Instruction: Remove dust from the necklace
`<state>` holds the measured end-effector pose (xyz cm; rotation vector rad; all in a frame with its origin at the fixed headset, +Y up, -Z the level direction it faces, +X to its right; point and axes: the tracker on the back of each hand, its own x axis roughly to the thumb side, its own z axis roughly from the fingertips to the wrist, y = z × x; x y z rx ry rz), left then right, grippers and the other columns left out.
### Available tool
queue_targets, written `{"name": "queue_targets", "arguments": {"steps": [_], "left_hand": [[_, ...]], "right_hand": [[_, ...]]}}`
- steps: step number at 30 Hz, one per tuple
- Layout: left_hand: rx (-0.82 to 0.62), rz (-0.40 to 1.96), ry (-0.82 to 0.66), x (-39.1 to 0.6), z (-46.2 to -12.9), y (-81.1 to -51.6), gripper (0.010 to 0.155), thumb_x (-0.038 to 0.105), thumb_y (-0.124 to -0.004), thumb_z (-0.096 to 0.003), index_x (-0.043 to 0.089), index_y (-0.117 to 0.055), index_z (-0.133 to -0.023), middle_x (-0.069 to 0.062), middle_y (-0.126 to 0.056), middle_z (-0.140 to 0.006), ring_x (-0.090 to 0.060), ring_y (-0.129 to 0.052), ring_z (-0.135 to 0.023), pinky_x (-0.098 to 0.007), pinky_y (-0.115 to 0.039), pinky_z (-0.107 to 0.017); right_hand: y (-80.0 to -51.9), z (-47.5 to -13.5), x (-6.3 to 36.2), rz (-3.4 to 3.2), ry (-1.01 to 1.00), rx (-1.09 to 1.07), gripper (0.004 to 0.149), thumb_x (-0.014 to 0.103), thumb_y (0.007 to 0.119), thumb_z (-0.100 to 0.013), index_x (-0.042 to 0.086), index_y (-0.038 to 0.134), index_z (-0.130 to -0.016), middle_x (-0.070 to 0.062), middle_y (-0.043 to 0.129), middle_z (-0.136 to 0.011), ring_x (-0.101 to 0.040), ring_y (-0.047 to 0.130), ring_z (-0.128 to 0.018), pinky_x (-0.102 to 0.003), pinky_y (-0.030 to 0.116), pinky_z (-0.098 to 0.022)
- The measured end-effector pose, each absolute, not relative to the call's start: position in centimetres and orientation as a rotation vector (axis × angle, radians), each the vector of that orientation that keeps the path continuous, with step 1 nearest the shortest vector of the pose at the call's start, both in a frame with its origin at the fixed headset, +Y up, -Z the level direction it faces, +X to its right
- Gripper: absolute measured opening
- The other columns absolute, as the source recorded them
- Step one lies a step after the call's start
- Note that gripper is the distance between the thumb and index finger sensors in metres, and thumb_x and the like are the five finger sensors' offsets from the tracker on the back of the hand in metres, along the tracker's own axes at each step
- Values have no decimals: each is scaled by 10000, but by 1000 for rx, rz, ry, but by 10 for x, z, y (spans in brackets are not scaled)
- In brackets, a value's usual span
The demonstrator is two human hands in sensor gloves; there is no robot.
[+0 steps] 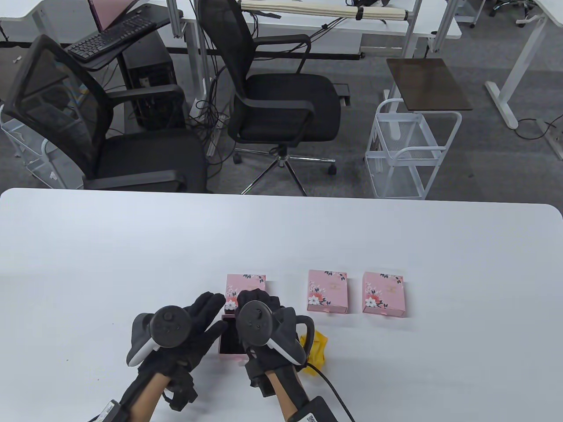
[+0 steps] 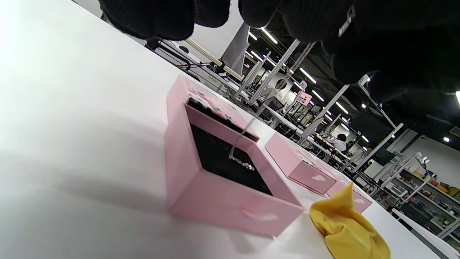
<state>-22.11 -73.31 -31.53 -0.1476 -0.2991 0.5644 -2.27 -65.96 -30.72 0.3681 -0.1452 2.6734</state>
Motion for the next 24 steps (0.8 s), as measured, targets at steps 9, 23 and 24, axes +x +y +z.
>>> {"name": "queue_targets", "arguments": {"steps": [9,23,24], "left_hand": [[-87,720,-333,-208,-321,-713,687,476,-758,-585,223,-482,-1161,-130,-556,-1203,-358,-686,-996,-523,-670,-720],[-35,789,-381,-203,-326,-664,384,454,-836,-549,267,-920,-874,-4,-1058,-794,-181,-1034,-637,-394,-895,-457],[-68,802,-391,-204,-326,-662,384,455,-834,-552,266,-920,-875,-5,-1059,-791,-181,-1033,-636,-395,-894,-458]], "right_hand": [[-639,-300,-14,2570,-222,410,416,247,757,-647,69,691,-1017,-276,706,-1024,-481,804,-811,-546,729,-588],[-626,-299,6,2428,-325,379,415,245,756,-647,67,690,-1016,-276,706,-1021,-480,804,-809,-545,730,-586],[-627,-300,7,2429,-314,376,415,244,756,-648,66,690,-1016,-278,705,-1022,-481,803,-810,-546,730,-586]]}}
